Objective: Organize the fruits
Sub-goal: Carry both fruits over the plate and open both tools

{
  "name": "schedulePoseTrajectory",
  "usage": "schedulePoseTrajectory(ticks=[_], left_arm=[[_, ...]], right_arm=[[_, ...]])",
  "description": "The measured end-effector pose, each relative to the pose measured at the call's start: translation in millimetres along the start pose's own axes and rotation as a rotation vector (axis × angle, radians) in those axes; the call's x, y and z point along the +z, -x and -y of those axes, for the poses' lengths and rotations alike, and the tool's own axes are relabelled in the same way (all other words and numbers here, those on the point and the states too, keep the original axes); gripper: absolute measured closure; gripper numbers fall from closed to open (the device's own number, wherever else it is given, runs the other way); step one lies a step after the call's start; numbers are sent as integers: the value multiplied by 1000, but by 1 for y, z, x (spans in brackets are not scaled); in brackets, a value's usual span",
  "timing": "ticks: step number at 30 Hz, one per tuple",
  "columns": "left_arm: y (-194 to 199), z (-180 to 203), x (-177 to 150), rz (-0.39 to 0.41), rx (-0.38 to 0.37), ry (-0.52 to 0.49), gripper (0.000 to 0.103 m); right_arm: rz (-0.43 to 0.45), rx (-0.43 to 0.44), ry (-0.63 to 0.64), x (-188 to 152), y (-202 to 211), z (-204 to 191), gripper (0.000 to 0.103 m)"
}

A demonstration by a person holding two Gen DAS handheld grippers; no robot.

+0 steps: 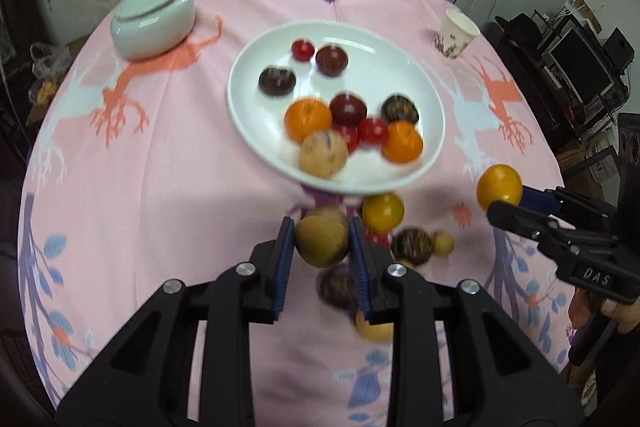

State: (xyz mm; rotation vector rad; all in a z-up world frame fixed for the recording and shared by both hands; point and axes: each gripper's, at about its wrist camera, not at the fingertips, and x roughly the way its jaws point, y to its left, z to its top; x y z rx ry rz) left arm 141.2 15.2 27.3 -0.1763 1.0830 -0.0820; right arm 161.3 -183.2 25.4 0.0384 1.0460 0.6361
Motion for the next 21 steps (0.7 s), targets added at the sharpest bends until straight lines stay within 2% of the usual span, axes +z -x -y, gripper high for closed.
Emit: schedulePoseTrajectory(ticks=[6, 15, 21], left_arm=[[-20, -5, 44, 27, 8, 19, 75], [-50, -14, 67, 18, 21, 37, 75], [-70, -17, 79, 3, 67, 37, 75]], right_arm=[[21, 7, -15, 42, -30, 5, 60], [15, -13, -19, 70, -65, 13, 60], [-13, -50, -67, 79, -90, 18, 59]])
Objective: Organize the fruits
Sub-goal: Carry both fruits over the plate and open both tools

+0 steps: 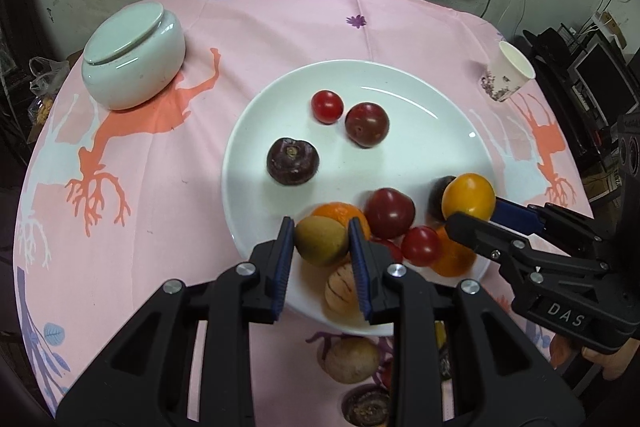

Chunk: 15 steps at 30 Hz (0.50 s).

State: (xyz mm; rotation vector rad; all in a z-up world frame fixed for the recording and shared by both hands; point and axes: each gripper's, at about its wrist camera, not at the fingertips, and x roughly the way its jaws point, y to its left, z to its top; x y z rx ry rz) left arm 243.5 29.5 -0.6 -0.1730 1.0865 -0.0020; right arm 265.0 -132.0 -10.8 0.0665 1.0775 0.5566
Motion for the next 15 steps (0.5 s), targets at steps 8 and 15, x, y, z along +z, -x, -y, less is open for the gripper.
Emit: schedulePoseTrajectory(ticks=[8, 15], left_arm=[[10, -9, 1, 34, 20, 60, 48], [23, -11, -27, 8, 25, 73, 38]], right_arm=[[35, -25, -28, -8, 12, 5, 38], [11, -28, -85, -44, 33, 21, 37]])
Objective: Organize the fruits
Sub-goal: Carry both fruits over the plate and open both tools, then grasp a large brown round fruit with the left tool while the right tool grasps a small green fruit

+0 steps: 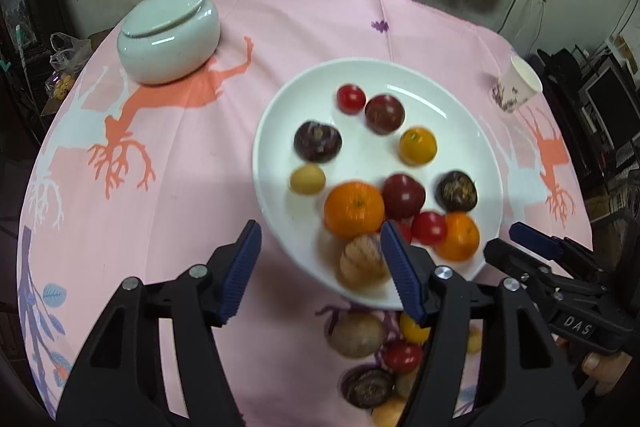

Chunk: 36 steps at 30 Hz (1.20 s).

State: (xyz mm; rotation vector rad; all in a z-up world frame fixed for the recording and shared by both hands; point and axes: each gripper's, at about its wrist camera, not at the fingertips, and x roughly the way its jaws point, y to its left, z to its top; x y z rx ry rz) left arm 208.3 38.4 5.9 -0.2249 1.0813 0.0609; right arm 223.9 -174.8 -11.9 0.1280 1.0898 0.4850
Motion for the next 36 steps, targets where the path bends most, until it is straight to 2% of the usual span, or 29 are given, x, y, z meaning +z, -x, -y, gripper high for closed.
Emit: schedulePoseTrajectory(ticks=[3, 8, 10, 13, 18, 25, 31, 36], left_arm=[[3, 0, -13, -22, 12, -11, 34], [15, -4, -43, -56, -4, 34, 24], [18, 0, -56, -78, -2, 15, 21], [24, 6, -78, -96, 8, -20, 21], [30, 12, -109, -135, 0, -17, 20], [26, 31, -144, -224, -20, -33, 20], [18, 40, -153, -235, -17, -10, 20], [4, 50, -153, -261, 12, 12, 28]], right_arm=[[-36, -2, -27, -23, 6, 7, 36], [-94, 4, -62, -58, 17, 16, 36], [-105, -4, -66, -71, 22, 18, 36], [-110, -12, -73, -83, 29, 20, 36], [-127, -11, -82, -99, 39, 23, 36], [-134, -8, -93, -116, 47, 24, 36], [-143, -14, -105, -130, 53, 30, 36], [-152, -18, -116, -141, 58, 36, 36]])
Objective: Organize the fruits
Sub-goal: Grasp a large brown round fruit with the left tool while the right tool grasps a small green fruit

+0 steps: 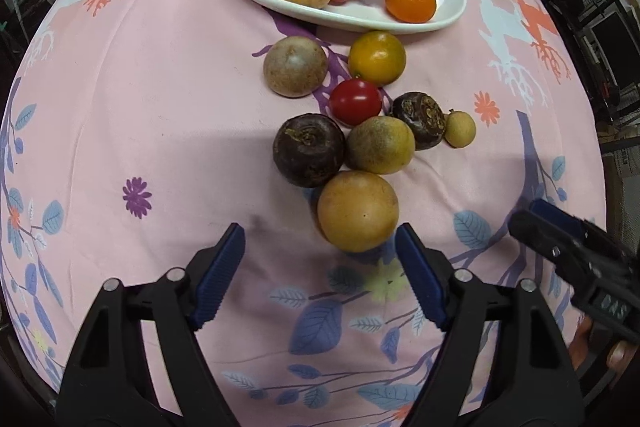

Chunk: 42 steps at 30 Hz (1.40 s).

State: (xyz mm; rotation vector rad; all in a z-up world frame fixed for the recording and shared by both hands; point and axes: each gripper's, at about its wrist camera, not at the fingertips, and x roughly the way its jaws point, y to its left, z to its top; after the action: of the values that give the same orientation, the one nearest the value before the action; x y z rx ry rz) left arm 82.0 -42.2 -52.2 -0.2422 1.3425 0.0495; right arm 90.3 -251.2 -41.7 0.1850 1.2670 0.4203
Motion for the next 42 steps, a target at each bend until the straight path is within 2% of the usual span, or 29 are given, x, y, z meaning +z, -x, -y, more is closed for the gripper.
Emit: schedulePoseTrajectory(ticks=[6, 9, 11, 13, 16, 26, 32, 33, 34, 35, 38, 42], left_arm=[[-14, 7, 4, -23, -2, 38, 34], [-21, 12, 5, -29, 12, 29, 43], [-20, 18, 4, -5, 7, -1, 57], [-19, 24, 3, -8, 25, -29, 56], [-13, 17, -1, -8, 8, -10, 56], [17, -40, -12, 24, 23, 72, 56], [17, -65, -13, 17, 21, 102, 56], [17, -67, -13, 16, 19, 104, 56], [17, -69, -13, 14, 16, 102, 56], [16, -69, -12, 10, 11, 99, 56], [15, -70, -10, 6, -5, 95, 56], [13, -70, -4, 4, -15, 87, 56]], right_arm=[[-8, -13, -18, -12, 5, 14, 36], [-10, -18, -28, -16, 7, 20, 36], [-10, -19, -30, -17, 8, 22, 36], [-8, -17, -27, -17, 9, 22, 36], [-4, -10, -11, -15, 10, 17, 36], [-13, -5, 142, 4, -17, -33, 36], [1, -109, 260, 23, -32, -53, 36], [-3, -117, 274, 26, -34, -54, 38], [-12, -119, 286, 28, -37, -55, 45], [-20, -111, 289, 31, -40, -55, 47], [-30, -114, 300, 38, -47, -57, 52], [-20, -117, 315, 47, -54, -59, 52]])
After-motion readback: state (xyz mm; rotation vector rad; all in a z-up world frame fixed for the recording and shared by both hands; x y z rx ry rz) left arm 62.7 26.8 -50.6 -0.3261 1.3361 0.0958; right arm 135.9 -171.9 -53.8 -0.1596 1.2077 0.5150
